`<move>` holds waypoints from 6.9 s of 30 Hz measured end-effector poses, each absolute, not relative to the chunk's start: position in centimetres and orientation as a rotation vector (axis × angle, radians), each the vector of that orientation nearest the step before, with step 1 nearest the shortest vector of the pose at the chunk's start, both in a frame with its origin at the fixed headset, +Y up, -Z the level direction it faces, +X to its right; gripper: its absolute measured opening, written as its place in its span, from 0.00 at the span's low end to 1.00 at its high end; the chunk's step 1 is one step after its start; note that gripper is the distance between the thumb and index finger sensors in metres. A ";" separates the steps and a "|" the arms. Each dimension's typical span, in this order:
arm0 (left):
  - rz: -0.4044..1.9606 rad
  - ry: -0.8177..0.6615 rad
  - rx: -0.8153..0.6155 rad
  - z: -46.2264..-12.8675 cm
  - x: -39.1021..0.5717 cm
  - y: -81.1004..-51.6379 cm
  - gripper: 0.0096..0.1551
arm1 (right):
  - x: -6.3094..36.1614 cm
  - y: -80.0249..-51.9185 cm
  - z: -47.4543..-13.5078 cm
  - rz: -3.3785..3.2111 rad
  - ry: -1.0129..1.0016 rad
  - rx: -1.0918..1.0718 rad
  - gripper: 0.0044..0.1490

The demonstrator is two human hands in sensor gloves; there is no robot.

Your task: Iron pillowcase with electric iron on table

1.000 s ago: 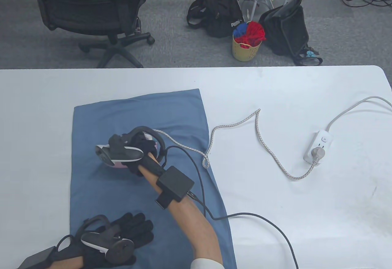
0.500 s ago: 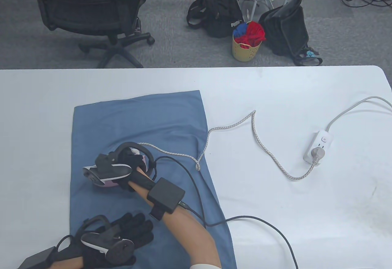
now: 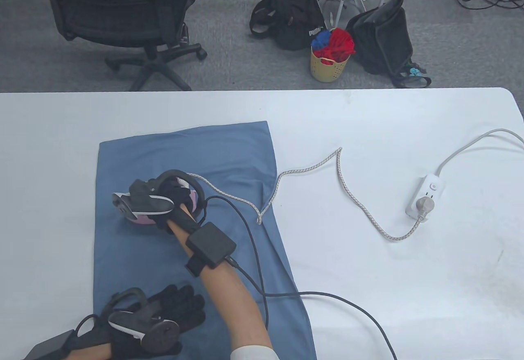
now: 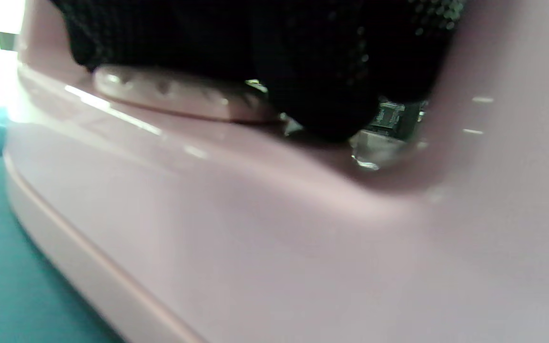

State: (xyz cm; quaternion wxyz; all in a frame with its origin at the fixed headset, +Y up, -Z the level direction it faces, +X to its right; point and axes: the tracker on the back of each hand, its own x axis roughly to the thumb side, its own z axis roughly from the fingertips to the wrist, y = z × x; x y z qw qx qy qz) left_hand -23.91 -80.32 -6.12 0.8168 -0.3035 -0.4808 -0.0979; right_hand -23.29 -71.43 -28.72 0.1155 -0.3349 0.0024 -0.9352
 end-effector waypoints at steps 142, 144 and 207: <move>-0.238 -1.040 -0.653 -5.3 -24.0 -80.3 0.48 | -0.6 -73.9 -34.3 -2.820 0.021 -0.389 0.22; -0.242 -1.047 -0.650 -5.2 -24.0 -80.3 0.49 | -0.6 -73.7 -34.2 -2.820 -0.014 -0.389 0.22; -0.210 -1.090 -0.655 -6.7 -19.1 -80.7 0.47 | -4.3 -72.3 -35.5 -2.789 0.005 -0.456 0.21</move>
